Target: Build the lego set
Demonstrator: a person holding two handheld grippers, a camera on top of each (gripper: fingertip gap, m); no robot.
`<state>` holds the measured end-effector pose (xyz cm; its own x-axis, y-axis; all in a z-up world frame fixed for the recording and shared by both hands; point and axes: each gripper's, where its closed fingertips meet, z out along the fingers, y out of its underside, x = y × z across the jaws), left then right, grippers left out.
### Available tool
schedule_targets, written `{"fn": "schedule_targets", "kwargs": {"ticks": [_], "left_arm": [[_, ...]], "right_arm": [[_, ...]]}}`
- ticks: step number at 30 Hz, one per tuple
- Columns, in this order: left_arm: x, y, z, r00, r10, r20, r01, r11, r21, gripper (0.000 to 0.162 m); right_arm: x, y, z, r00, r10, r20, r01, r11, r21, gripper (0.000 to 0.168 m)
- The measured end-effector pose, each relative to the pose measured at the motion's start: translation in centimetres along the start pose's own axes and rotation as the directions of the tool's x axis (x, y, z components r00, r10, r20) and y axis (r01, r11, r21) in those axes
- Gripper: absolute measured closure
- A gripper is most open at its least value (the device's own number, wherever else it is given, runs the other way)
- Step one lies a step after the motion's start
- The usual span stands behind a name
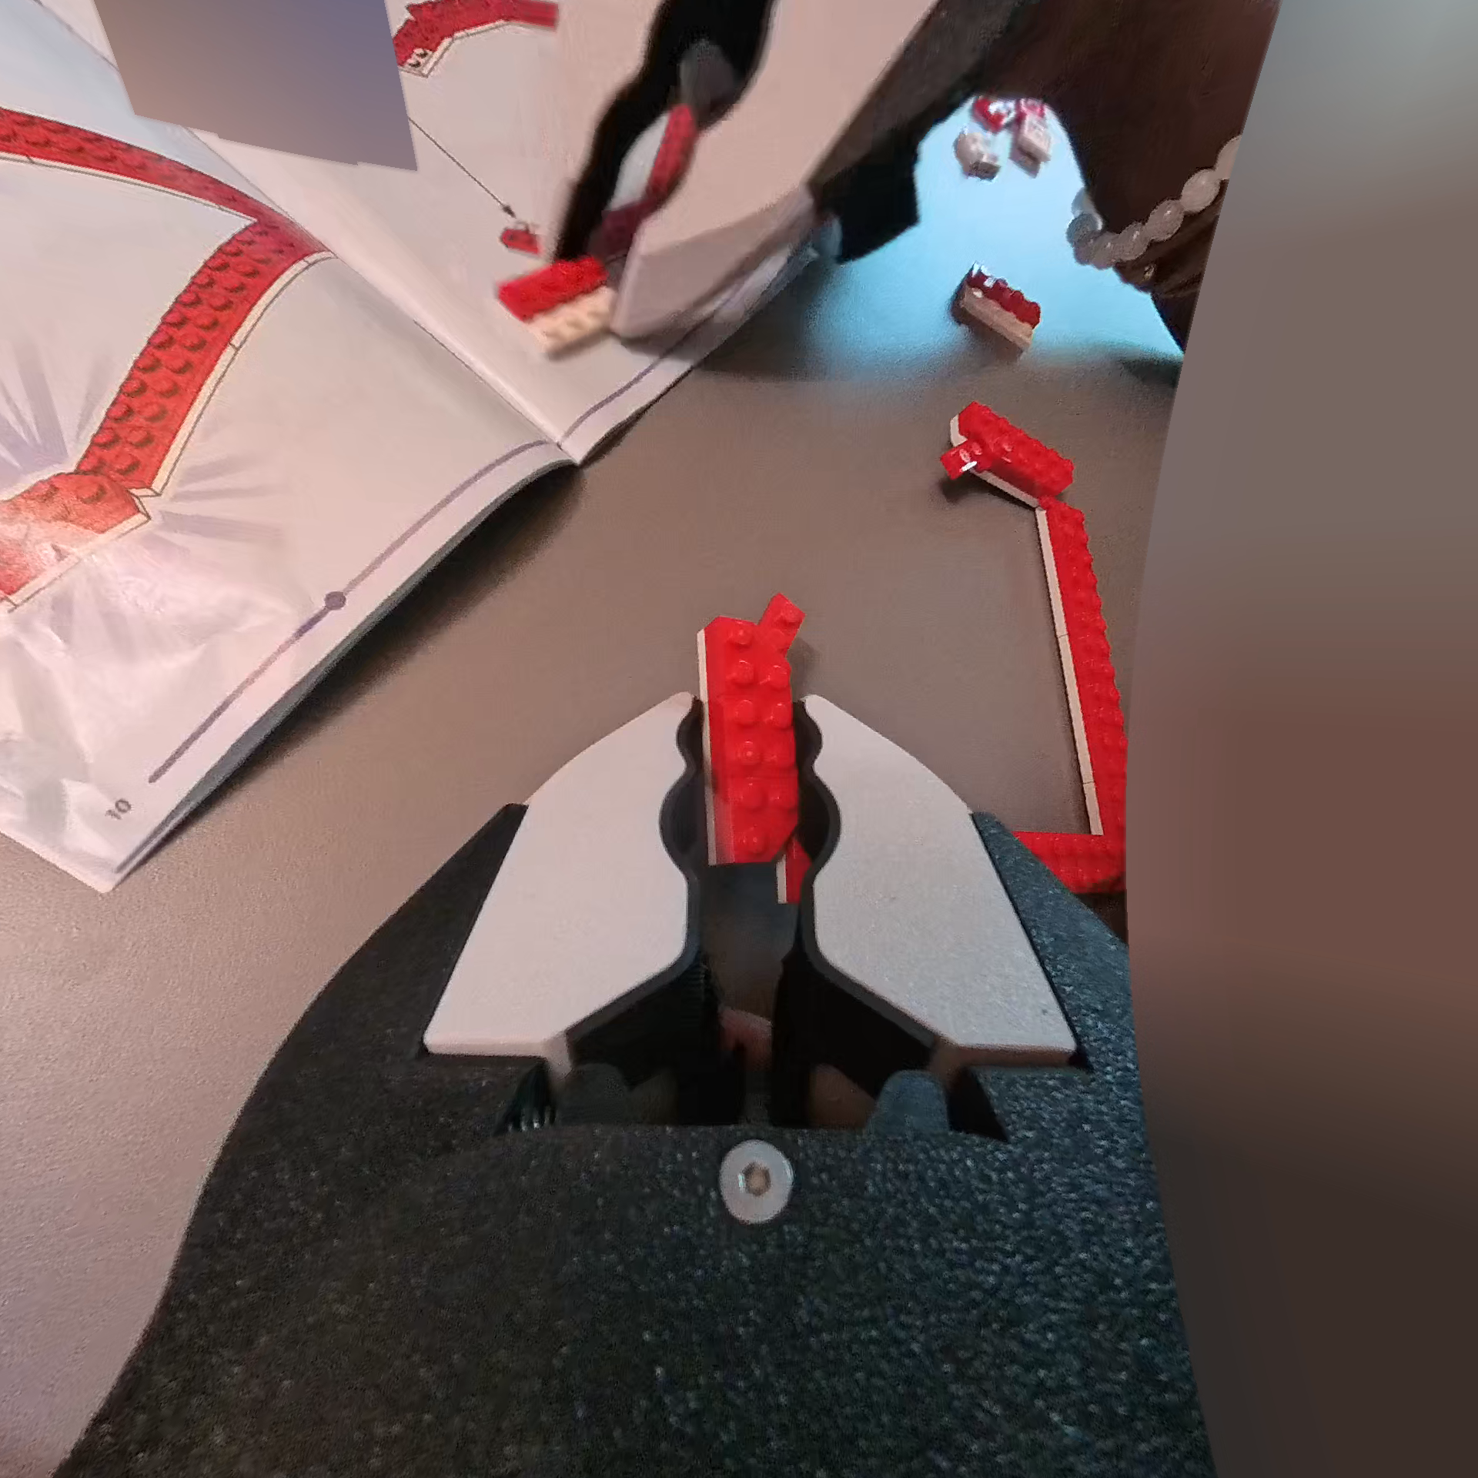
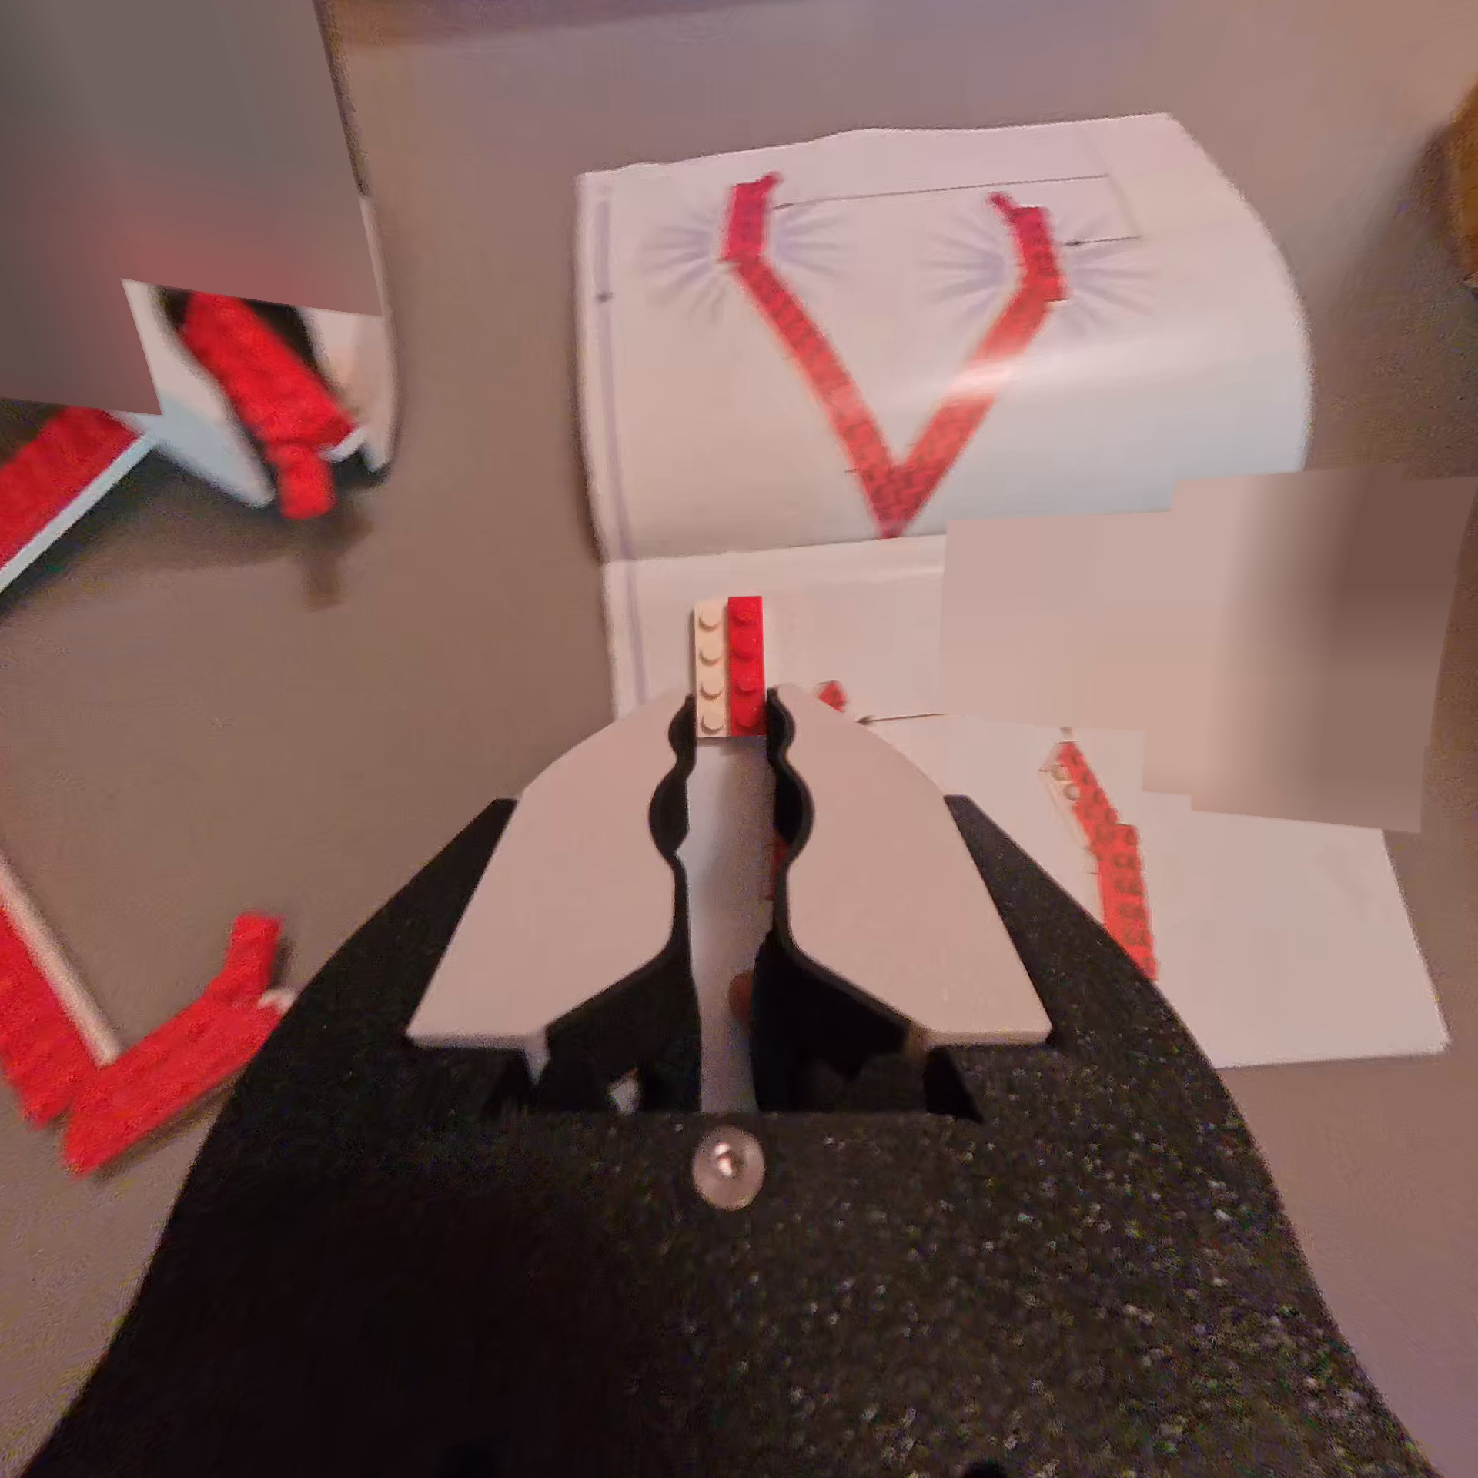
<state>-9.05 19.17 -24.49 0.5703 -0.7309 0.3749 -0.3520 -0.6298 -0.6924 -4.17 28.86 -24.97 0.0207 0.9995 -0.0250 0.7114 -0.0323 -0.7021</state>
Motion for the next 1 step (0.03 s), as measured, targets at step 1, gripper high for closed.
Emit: {"fn": "schedule_targets", "kwargs": {"ticks": [1], "left_arm": [[0.02, 0.01, 0.00, 1.000, -0.005, -0.006, 0.005, 1.000, 0.000, 0.142]], "right_arm": [[-0.80, 0.27, -0.27, 0.999, -0.032, 0.035, 0.033, 0.999, -0.013, 0.152]]}}
